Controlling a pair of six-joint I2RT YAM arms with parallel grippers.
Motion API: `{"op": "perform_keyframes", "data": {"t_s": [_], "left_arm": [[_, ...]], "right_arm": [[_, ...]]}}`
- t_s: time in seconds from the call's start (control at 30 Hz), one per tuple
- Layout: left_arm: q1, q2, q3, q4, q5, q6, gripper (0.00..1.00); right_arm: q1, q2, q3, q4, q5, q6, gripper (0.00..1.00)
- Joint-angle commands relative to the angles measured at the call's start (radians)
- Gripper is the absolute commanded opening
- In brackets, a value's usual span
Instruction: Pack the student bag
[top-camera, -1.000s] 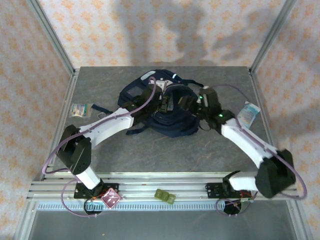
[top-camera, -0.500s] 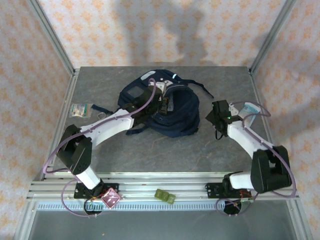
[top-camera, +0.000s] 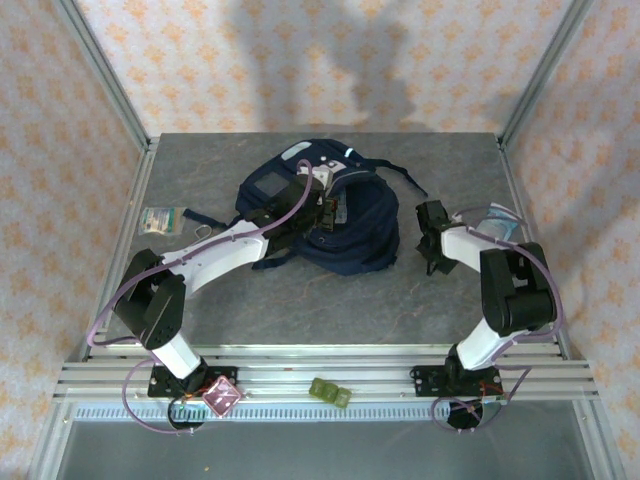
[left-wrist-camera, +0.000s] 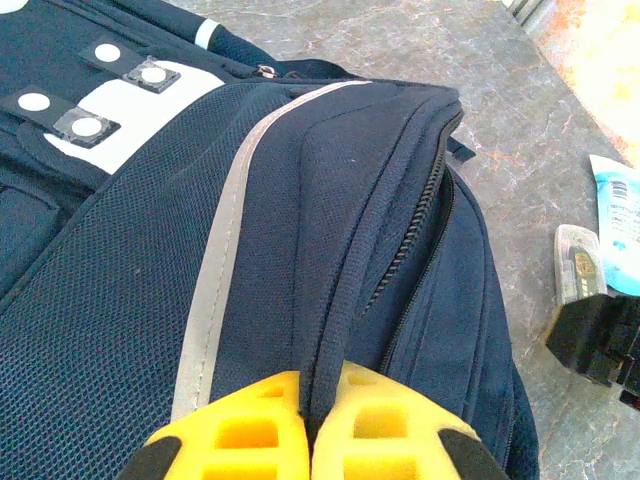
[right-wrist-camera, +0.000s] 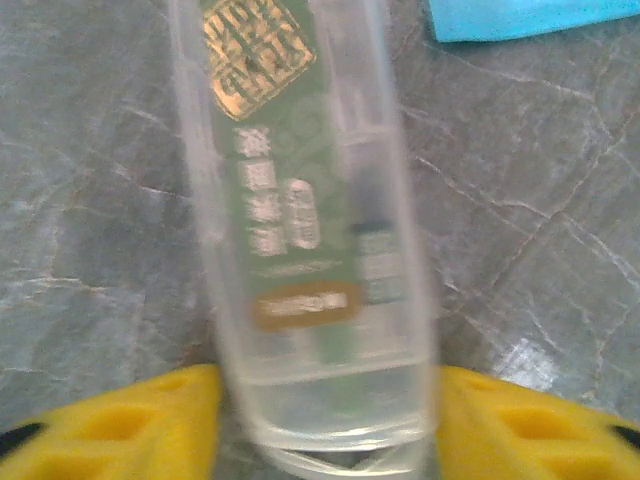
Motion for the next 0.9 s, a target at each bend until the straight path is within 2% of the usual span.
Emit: {"op": "perform_keyframes", "data": {"t_s": [0.0, 0.07, 0.23, 0.33, 0.47, 0.57, 0.67, 0.87], "left_arm": [[-0.008, -0.036, -0.003, 0.066, 0.012, -0.017, 0.00], [-0.007, -0.037, -0.003, 0.068, 0.011, -0.015, 0.00], [-0.006, -0.027, 0.010, 0.071, 0.012, -0.010, 0.00], [-0.004, -0.022, 0.027, 0.071, 0.015, -0.009, 0.00], [-0.004, -0.032, 0.035, 0.098, 0.009, -0.020, 0.00], [-0.004, -0.036, 0.043, 0.121, 0.020, -0.030, 0.00], [-0.005, -0.034, 0.062, 0.121, 0.033, -0.036, 0.00], [-0.006, -0.049, 0.055, 0.120, 0.064, -0.047, 0.00]], "right_arm": [[-0.004, -0.017, 0.000, 0.066, -0.019, -0.010, 0.40], [-0.005, -0.052, -0.009, 0.064, -0.035, -0.035, 0.31], [-0.003, -0.206, -0.024, 0.022, -0.095, -0.103, 0.25], [0.016, -0.348, -0.023, 0.000, -0.206, -0.165, 0.24], [0.092, -0.481, 0.007, -0.026, -0.443, -0.286, 0.24], [0.189, -0.462, 0.057, -0.092, -0.519, -0.336, 0.24], [0.284, -0.425, 0.065, -0.085, -0.567, -0.350, 0.24], [0.317, -0.315, 0.130, 0.013, -0.604, -0.312, 0.24]]}}
